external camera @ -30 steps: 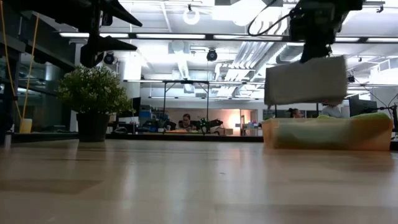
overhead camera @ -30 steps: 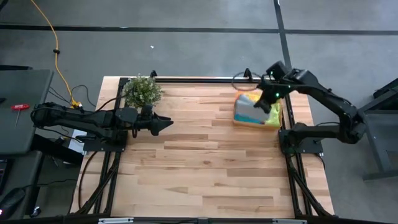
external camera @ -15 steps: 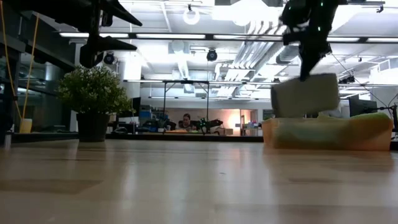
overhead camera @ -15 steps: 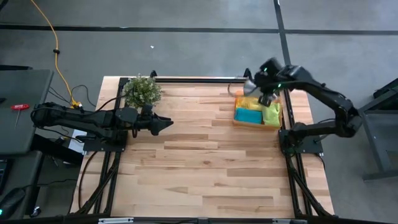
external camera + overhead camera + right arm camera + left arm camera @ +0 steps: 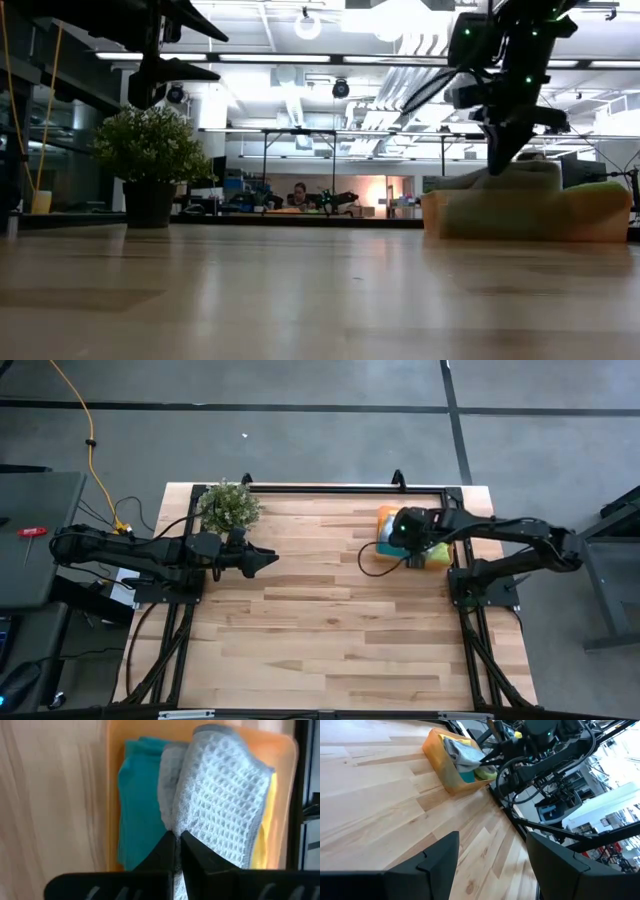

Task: Fold microfiber towels
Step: Put the gray microfiber cloth into the orange bin, then return to Home Position

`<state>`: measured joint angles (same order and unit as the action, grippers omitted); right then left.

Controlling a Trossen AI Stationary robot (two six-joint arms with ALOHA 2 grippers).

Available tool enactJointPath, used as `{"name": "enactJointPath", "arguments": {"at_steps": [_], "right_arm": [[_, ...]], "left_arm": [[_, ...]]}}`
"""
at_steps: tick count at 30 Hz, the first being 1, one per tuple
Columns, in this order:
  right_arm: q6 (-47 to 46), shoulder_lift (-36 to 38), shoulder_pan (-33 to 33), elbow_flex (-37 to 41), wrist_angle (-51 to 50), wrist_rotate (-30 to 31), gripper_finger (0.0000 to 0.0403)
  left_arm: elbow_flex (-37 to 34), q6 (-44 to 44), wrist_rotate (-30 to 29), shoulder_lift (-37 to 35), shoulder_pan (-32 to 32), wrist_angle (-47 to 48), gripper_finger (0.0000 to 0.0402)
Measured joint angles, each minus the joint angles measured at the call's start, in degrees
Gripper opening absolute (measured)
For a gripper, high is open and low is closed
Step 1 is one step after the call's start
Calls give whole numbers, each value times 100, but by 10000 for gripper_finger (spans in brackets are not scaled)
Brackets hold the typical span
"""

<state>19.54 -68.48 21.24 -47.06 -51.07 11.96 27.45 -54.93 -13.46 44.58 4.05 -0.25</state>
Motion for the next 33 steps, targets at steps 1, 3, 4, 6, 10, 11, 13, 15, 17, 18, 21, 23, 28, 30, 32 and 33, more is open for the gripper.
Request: {"name": "enactJointPath", "arguments": {"at_steps": [1, 3, 4, 6, 10, 11, 13, 15, 17, 18, 21, 23, 28, 30, 32, 33], "right_arm": [[-3, 1, -42, 37, -17, 10, 0], [-100, 1, -79, 95, -95, -23, 0], [-186, 1, -80, 119, -133, -31, 0], [-405, 1, -79, 174, -199, -33, 2], [-998, 1, -75, 299, -181, -17, 26], [-1060, -1, -75, 321, -212, -76, 38], [-1196, -1, -79, 332, -277, -152, 69], [-1376, -2, -79, 277, -394, -87, 108], [-1588, -3, -77, 29, -649, 105, 148], [-1668, -3, -77, -150, -786, 199, 167], [-1817, 56, -76, -685, -1312, 326, 213], [-1930, 199, -76, -991, -1388, 358, 230], [-3077, 1027, -143, -1073, -437, 32, 238], [-3579, 1437, -292, -783, 437, -155, 238], [-4023, 1749, -486, -438, 1405, -225, 238], [-4233, 1869, -583, -264, 1920, -265, 238]], "left_arm": [[1, 1, -1, 0, 0, 2, 223], [-1, 1, 1, 0, 0, 2, 223], [1, 1, 1, 0, 0, 0, 223], [1, 1, 1, 0, -2, 2, 223], [1, 1, 1, 0, -2, 2, 223], [-1, 1, 1, 0, -2, 0, 223], [-1, 3, 45, 0, 0, 2, 223], [1, 53, 133, 0, 0, 1, 223], [1, 203, 144, 0, -1, 1, 223], [1, 296, 134, -1, 1, 1, 223], [1, 571, 75, 0, 74, 0, 223], [1, 753, 106, 0, 173, -11, 223], [196, 1925, 690, 0, 589, -46, 222], [498, 2483, 1001, 0, 787, 166, 218], [871, 2996, 1251, -2, 934, 567, 205], [1051, 3248, 1321, -2, 983, 781, 195]]}}
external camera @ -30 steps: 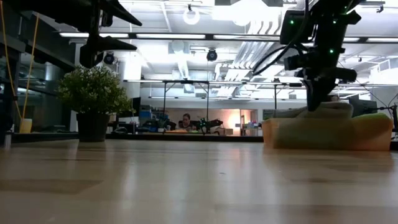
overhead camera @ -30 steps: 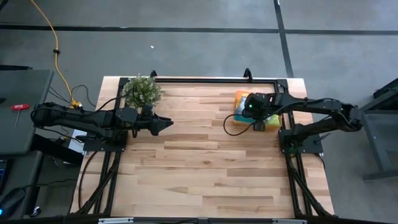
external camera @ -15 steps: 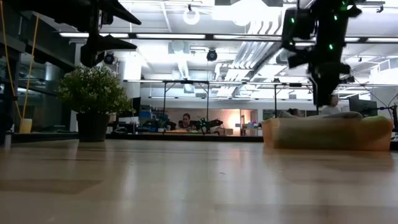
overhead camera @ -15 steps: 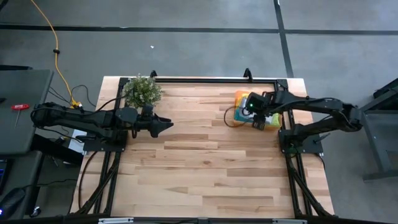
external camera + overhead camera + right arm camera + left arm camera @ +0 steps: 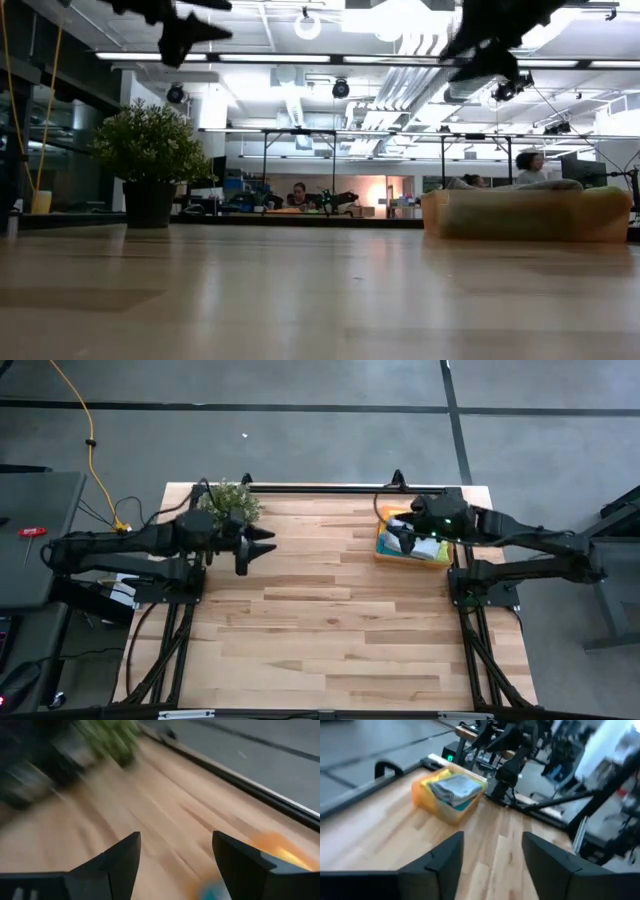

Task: Fold microfiber towels
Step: Return to Home Position

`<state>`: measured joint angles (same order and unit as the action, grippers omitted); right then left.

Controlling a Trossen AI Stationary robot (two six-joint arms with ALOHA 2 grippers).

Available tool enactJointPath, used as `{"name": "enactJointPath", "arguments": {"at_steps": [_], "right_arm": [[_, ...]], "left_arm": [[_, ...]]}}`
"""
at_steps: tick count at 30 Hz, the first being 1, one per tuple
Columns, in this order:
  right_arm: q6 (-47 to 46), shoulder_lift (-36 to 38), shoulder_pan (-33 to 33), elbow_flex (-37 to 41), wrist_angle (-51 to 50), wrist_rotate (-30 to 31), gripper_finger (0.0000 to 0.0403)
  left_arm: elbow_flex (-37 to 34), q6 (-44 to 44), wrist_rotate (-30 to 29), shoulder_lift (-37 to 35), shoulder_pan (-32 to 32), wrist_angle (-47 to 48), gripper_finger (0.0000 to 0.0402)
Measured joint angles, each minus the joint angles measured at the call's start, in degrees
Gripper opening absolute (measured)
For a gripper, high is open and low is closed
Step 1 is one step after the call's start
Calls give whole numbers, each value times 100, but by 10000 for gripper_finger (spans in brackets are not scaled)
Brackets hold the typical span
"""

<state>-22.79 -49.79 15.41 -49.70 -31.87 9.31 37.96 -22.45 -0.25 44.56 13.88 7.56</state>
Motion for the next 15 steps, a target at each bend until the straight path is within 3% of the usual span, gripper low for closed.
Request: {"name": "enactJointPath", "arguments": {"at_steps": [4, 7, 9, 12, 15], "right_arm": [[-607, 191, -323, 464, 1734, -464, 238], [-700, 169, -556, 578, 2550, -882, 233], [-684, 137, -730, 578, 2759, -936, 218], [-574, 135, -958, 515, 2720, -929, 160], [-786, 152, -1064, 411, 2720, -930, 48]], "left_arm": [[376, 676, -100, -130, -71, 182, 124], [121, 768, -291, -405, -344, -350, 39], [-243, 661, -301, -626, -543, -689, 13], [-866, 579, -355, -1038, -816, -1081, 12], [-1614, 381, -487, -1487, -988, -1463, 2]]}}
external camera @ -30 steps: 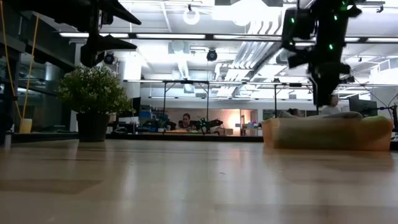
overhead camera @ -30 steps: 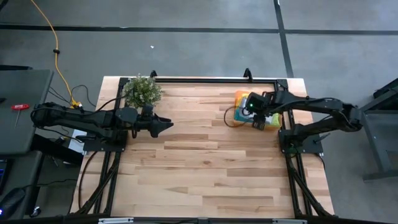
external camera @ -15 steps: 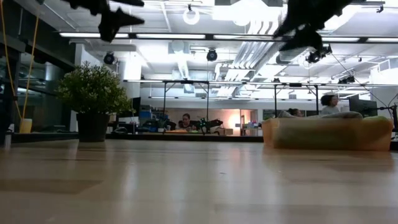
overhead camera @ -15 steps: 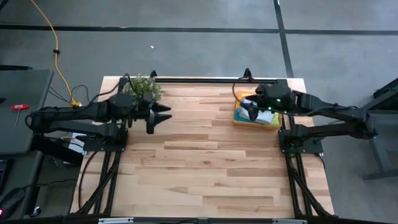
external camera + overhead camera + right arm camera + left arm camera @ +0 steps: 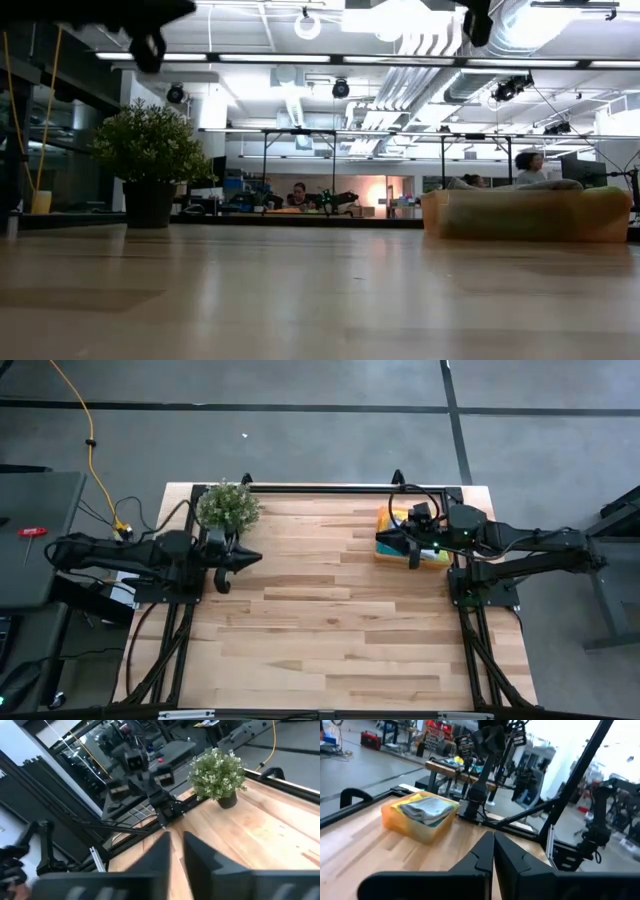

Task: Fold microfiber towels
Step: Return to Home Position

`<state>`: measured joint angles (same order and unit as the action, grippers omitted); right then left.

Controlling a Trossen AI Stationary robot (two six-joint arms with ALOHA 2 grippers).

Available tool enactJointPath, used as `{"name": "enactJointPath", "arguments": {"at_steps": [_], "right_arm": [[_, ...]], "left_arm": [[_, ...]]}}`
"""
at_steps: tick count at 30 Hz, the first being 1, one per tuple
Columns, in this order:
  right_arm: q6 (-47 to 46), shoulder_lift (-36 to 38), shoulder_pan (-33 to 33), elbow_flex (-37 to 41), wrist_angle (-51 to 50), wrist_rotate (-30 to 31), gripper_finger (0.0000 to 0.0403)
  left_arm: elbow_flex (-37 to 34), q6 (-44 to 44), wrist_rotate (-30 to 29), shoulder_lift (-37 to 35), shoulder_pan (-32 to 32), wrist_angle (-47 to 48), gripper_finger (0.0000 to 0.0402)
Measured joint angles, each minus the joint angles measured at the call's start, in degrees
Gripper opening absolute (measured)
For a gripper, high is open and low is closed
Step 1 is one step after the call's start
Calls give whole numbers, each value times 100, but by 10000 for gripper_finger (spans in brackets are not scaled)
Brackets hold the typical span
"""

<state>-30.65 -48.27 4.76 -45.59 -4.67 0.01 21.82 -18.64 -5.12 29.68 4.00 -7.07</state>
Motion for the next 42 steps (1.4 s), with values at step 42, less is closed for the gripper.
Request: {"name": "enactJointPath", "arguments": {"at_steps": [42], "right_arm": [[-469, 4813, -1340, 4465, 734, 303, 0]], "left_arm": [[-2111, -926, 235, -2041, 458, -457, 1]]}}
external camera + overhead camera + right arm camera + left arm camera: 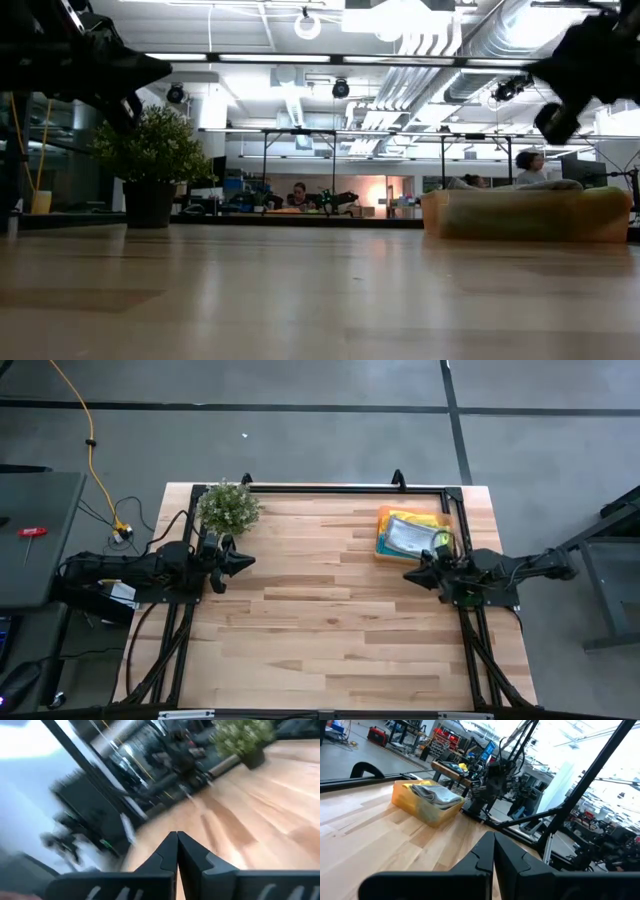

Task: Fold microfiber towels
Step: Return to Home Position

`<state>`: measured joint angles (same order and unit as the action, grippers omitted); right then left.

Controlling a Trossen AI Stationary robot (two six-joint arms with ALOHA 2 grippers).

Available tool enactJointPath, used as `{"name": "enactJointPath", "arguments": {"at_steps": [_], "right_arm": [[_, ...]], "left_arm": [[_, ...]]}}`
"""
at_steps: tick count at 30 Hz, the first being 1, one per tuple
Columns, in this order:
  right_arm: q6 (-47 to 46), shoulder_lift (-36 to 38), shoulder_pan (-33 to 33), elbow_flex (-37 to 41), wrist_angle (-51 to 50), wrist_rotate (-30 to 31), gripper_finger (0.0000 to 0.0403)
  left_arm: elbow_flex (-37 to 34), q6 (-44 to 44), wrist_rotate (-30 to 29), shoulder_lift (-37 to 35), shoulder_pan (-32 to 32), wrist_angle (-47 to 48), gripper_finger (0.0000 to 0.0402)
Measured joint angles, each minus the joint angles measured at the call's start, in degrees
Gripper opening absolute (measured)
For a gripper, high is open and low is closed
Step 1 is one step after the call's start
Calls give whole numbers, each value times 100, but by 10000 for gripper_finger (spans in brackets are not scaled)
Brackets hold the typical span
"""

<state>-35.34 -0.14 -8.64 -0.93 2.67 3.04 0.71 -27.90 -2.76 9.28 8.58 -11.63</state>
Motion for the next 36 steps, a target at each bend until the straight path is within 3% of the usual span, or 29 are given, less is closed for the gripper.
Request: {"name": "enactJointPath", "arguments": {"at_steps": [12, 36], "right_arm": [[2931, -192, 153, -11, -244, 16, 0], [2488, -192, 153, -11, -246, 18, 0]], "left_arm": [[2, 0, -33, 50, 0, -12, 1], [2, 0, -46, 50, 0, -14, 0]]}}
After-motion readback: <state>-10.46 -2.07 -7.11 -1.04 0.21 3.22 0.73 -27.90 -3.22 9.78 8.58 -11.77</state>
